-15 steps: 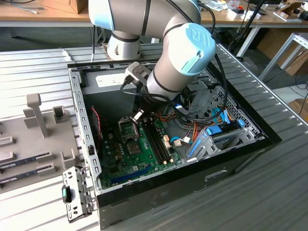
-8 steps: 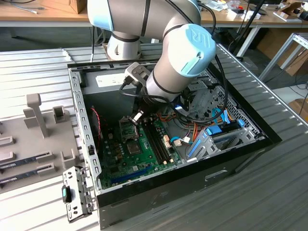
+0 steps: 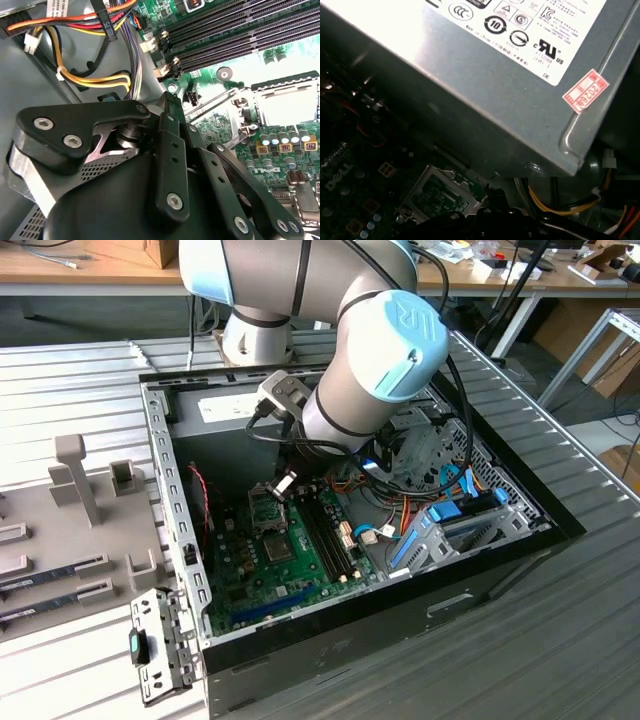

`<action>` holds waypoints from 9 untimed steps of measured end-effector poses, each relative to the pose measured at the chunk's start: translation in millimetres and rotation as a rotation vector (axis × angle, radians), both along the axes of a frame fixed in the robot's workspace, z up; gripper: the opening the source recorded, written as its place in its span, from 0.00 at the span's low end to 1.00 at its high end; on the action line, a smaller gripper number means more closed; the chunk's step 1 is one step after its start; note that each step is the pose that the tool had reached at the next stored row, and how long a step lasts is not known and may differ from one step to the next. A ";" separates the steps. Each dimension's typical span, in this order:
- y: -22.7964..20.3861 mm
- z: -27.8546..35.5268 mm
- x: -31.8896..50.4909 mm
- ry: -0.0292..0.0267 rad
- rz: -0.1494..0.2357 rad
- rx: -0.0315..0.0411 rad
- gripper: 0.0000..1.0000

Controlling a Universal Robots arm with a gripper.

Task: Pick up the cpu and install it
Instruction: 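Close the cpu cover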

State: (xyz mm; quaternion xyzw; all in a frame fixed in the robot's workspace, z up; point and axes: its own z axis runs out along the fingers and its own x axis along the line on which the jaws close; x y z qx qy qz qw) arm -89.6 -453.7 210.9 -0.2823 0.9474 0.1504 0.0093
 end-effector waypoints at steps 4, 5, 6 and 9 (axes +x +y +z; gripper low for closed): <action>-0.4 4.2 -0.4 -0.0002 0.000 0.0050 0.11; -0.6 5.5 -0.7 -0.0004 0.000 0.0068 0.11; -0.8 6.8 -0.9 -0.0005 0.000 0.0083 0.11; -1.1 9.4 -1.4 -0.0008 0.000 0.0127 0.11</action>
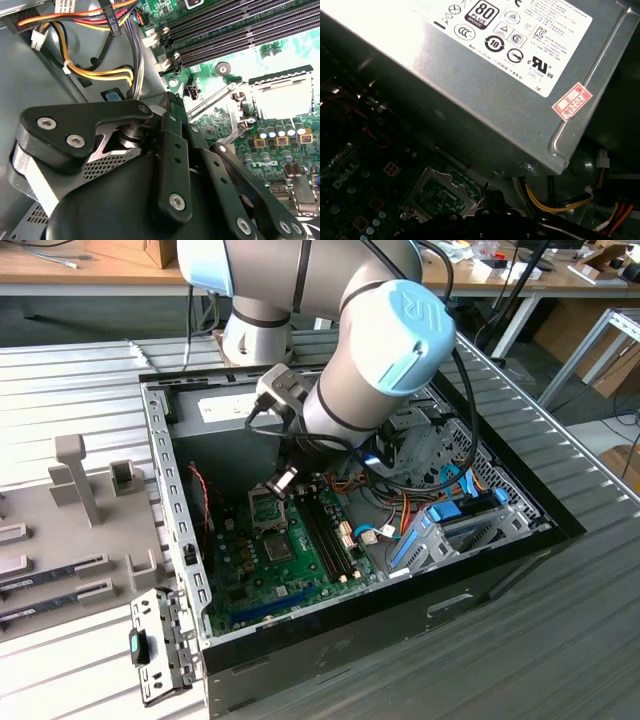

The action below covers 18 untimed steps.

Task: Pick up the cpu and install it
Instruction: 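Close the cpu cover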

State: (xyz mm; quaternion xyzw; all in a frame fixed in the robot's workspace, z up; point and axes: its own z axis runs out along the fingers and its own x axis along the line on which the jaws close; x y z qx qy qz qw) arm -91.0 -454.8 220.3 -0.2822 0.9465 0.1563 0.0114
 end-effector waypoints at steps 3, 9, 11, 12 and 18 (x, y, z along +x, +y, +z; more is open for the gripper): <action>-0.6 1.4 -0.6 -0.0002 0.000 0.0056 0.11; -4.5 2.0 -2.4 -0.0005 0.000 0.0343 0.11; -6.2 2.7 -2.7 -0.0005 0.001 0.0437 0.11; -7.1 3.3 -2.8 -0.0004 0.002 0.0483 0.11; -11.7 5.9 -3.8 -0.0010 0.007 0.0725 0.11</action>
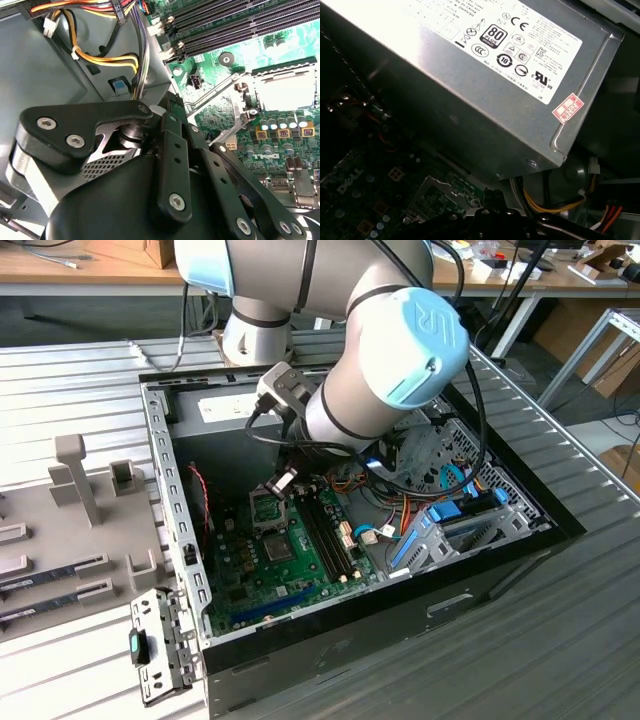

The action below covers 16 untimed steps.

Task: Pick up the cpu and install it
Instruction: 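Close the cpu cover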

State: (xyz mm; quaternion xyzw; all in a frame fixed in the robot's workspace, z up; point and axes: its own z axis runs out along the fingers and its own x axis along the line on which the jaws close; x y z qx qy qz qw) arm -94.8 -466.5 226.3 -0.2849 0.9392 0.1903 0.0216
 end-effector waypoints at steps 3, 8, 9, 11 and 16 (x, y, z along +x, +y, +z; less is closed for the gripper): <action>-3.6 0.6 -0.6 -0.0004 0.005 0.0171 0.11; -9.6 1.1 -0.9 -0.0005 0.017 0.0388 0.11; -10.2 1.2 -1.0 -0.0005 0.018 0.0415 0.11; -11.3 2.7 -1.0 -0.0004 0.021 0.0482 0.11; -12.7 7.3 -1.0 -0.0004 0.028 0.0596 0.11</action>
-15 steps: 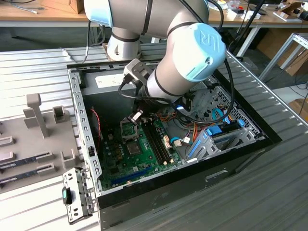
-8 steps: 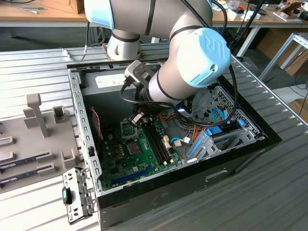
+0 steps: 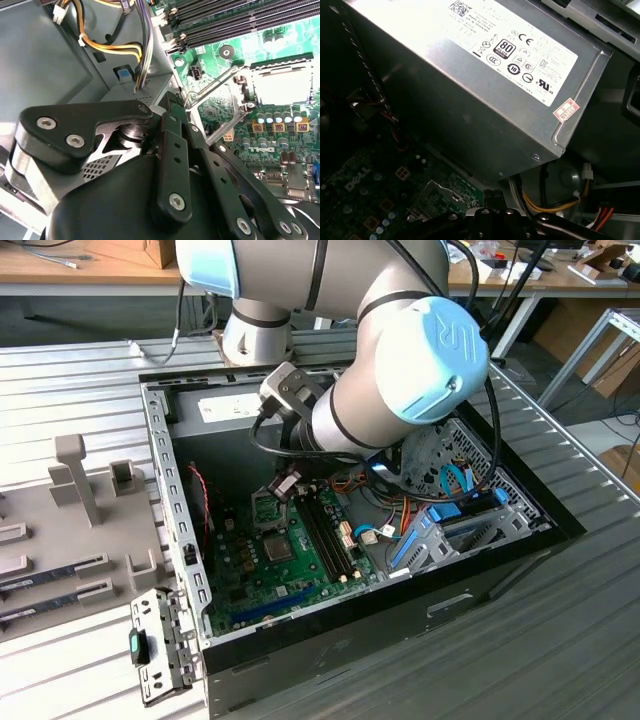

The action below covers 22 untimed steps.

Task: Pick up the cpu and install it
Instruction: 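Close the cpu cover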

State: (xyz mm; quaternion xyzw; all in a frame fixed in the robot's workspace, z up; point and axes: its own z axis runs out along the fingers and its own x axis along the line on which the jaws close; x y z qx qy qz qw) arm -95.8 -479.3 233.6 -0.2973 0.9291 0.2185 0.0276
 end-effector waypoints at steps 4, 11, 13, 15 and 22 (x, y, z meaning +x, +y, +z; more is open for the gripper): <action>-3.2 0.0 0.0 -0.0001 0.013 0.0078 0.11; -4.6 2.3 0.0 -0.0002 0.019 0.0191 0.11; -4.9 2.5 0.0 0.0000 0.020 0.0202 0.11; -5.1 3.6 0.0 -0.0002 0.020 0.0224 0.11; -8.5 4.7 0.0 -0.0002 0.021 0.0310 0.11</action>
